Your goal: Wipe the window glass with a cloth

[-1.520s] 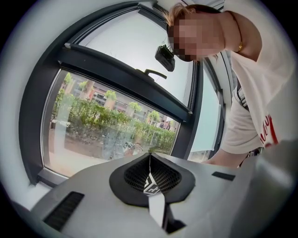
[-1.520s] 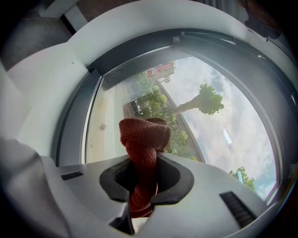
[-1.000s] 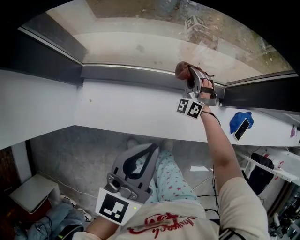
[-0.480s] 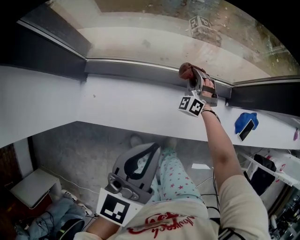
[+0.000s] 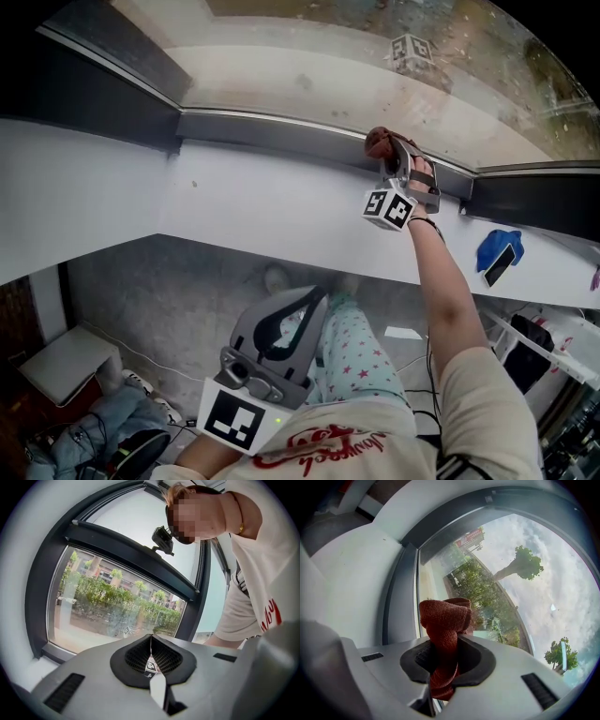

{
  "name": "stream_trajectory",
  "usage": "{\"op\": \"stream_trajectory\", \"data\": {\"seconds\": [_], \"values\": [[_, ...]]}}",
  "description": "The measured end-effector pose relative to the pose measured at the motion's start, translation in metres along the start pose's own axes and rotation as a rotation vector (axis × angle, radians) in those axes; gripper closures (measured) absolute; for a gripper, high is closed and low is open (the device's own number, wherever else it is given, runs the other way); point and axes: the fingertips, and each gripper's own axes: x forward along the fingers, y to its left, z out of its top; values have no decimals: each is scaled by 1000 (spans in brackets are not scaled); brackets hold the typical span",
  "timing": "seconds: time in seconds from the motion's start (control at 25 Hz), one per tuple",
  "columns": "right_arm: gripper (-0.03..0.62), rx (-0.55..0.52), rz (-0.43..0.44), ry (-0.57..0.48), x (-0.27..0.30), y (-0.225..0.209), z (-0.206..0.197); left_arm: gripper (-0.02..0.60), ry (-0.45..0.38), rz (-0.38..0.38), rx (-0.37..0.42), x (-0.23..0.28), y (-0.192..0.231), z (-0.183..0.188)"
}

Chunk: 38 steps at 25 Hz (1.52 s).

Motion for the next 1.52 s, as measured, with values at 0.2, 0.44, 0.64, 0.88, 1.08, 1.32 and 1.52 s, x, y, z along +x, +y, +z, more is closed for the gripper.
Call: {"op": "stream_trajectory", "data": {"seconds": [0.2, 0.44, 0.64, 0.88, 1.08, 1.32, 1.52], "values": [[528, -18, 21, 9, 7, 11, -5, 560, -5, 19, 2, -3, 0, -3], [525, -56, 197, 117, 23, 50, -33, 560, -1, 43, -10, -3, 6, -9], [519, -34, 164, 122, 28, 53, -38, 560, 9, 67, -21, -7, 14, -17], [517, 2, 240, 164, 28, 60, -36, 560, 2, 69, -31, -8, 17, -17], [519, 270, 123, 95, -28, 6, -3, 560, -50, 17, -12, -12, 2, 15], [519, 347, -198, -137, -139, -154, 101, 560, -74, -71, 24, -37, 1, 49], [519, 154, -565, -259, -213, -273, 190, 560, -84, -163, 51, -55, 5, 60]]}}
